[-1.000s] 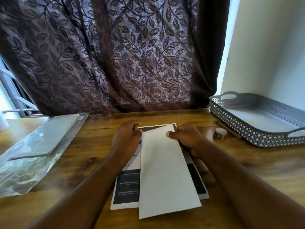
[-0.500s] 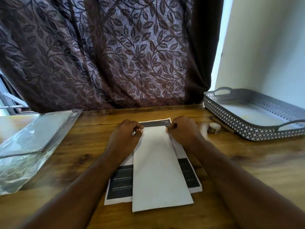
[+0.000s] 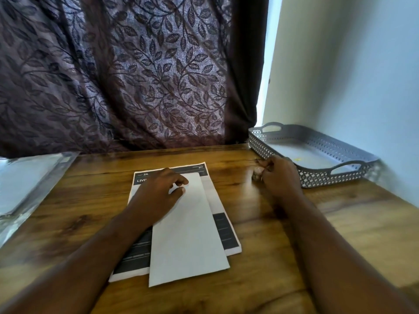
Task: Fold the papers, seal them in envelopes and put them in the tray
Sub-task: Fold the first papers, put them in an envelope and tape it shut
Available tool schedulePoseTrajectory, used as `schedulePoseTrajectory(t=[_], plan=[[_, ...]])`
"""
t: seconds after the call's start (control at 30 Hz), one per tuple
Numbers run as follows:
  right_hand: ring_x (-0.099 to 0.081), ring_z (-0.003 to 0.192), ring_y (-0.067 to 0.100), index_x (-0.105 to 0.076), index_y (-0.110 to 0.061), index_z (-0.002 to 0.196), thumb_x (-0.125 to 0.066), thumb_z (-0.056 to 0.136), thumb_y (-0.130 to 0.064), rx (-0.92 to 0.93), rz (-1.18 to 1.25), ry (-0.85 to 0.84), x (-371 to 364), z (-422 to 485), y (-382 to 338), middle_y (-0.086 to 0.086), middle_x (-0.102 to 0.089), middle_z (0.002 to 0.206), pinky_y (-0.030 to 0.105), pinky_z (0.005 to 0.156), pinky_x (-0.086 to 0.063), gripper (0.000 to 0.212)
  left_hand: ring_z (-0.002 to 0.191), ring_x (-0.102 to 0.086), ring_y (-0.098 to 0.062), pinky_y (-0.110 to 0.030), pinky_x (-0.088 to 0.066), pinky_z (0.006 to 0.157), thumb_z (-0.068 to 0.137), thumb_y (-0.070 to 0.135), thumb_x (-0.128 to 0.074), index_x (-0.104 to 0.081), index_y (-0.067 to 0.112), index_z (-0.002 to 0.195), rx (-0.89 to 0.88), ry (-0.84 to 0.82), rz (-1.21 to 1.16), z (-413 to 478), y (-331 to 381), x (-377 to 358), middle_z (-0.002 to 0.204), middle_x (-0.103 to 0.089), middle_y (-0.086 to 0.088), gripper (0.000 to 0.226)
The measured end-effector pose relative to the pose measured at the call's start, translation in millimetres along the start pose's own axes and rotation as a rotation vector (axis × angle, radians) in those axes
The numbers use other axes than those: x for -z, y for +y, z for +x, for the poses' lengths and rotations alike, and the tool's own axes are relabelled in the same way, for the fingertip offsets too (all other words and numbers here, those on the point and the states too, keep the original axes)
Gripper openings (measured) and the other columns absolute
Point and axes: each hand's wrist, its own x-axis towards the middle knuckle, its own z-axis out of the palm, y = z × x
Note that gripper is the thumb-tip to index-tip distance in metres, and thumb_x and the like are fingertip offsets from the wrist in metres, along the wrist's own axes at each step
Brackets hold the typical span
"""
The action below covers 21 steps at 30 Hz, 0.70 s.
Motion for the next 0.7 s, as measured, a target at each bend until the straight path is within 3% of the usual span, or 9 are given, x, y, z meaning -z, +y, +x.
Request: schedulePoseTrajectory(t=[0.1, 0.2, 0.37, 0.5, 0.57, 0.63, 0.7], plan=[[-0.061, 0.094, 0.025, -0.068, -0.018, 0.098, -0.071, 0.085, -0.017, 0.012, -0.012, -0.052, -2, -1, 6, 0.009, -0.068, 0.101, 0.033, 0.076, -0.048, 0.014, 0.093, -0.054, -0.006, -0.007, -0.035, 0.073, 0.094, 0.023, -0.069, -0.072, 0.025, 0.114, -0.008, 0.010, -0.016, 0, 0, 1, 0.116, -0.067, 0.006, 0.020], [-0.062, 0.093, 0.023, -0.069, -0.018, 0.098, -0.073, 0.085, -0.017, 0.014, -0.055, -0.070, -5, -2, 6, 0.007, -0.070, 0.099, 0.036, 0.081, -0.052, 0.014, 0.093, -0.055, -0.007, -0.008, -0.034, 0.073, 0.094, 0.022, -0.069, -0.072, 0.025, 0.113, -0.005, 0.014, -0.026, 1, 1, 4, 0.115, -0.066, 0.006, 0.019], [-0.059, 0.087, 0.015, -0.073, -0.015, 0.102, -0.074, 0.087, -0.014, 0.030, -0.035, -0.085, -9, 1, 3, 0.006, -0.072, 0.103, 0.028, 0.074, -0.044, 0.015, 0.094, -0.054, -0.005, -0.006, -0.033, 0.073, 0.095, 0.024, -0.067, -0.070, 0.026, 0.115, 0.007, 0.000, -0.027, 2, 3, 3, 0.116, -0.064, 0.009, 0.020], [-0.065, 0.083, 0.010, -0.073, -0.020, 0.095, -0.080, 0.083, -0.029, 0.079, 0.337, -0.207, -12, -12, -21, -0.006, -0.072, 0.094, 0.024, 0.066, -0.047, 0.018, 0.092, -0.055, -0.003, -0.008, -0.038, 0.076, 0.097, 0.026, -0.064, -0.068, 0.026, 0.117, 0.066, 0.022, -0.127, 5, 7, 2, 0.115, -0.062, 0.012, 0.020], [-0.066, 0.067, 0.015, -0.072, -0.023, 0.091, -0.082, 0.081, -0.030, 0.070, 0.535, -0.297, -14, -22, -35, -0.003, -0.075, 0.084, 0.030, 0.058, -0.053, 0.016, 0.090, -0.054, 0.004, -0.008, -0.038, 0.076, 0.097, 0.031, -0.063, -0.068, 0.027, 0.117, 0.089, 0.048, -0.193, 5, 11, 1, 0.113, -0.061, 0.015, 0.021], [-0.064, 0.058, 0.025, -0.071, -0.026, 0.087, -0.082, 0.081, -0.029, 0.123, 0.594, -0.326, -16, -29, -47, -0.006, -0.076, 0.082, 0.036, 0.055, -0.056, 0.012, 0.090, -0.053, 0.008, -0.007, -0.037, 0.074, 0.097, 0.036, -0.062, -0.068, 0.028, 0.120, 0.100, 0.066, -0.232, 4, 15, 2, 0.111, -0.060, 0.018, 0.025], [-0.069, 0.065, 0.022, -0.071, -0.029, 0.083, -0.082, 0.081, -0.029, 0.211, 0.592, -0.327, -20, -33, -57, -0.010, -0.075, 0.081, 0.031, 0.058, -0.058, 0.011, 0.091, -0.054, 0.011, -0.005, -0.037, 0.073, 0.096, 0.038, -0.062, -0.067, 0.028, 0.123, 0.101, 0.093, -0.272, 4, 18, 5, 0.112, -0.059, 0.020, 0.029]])
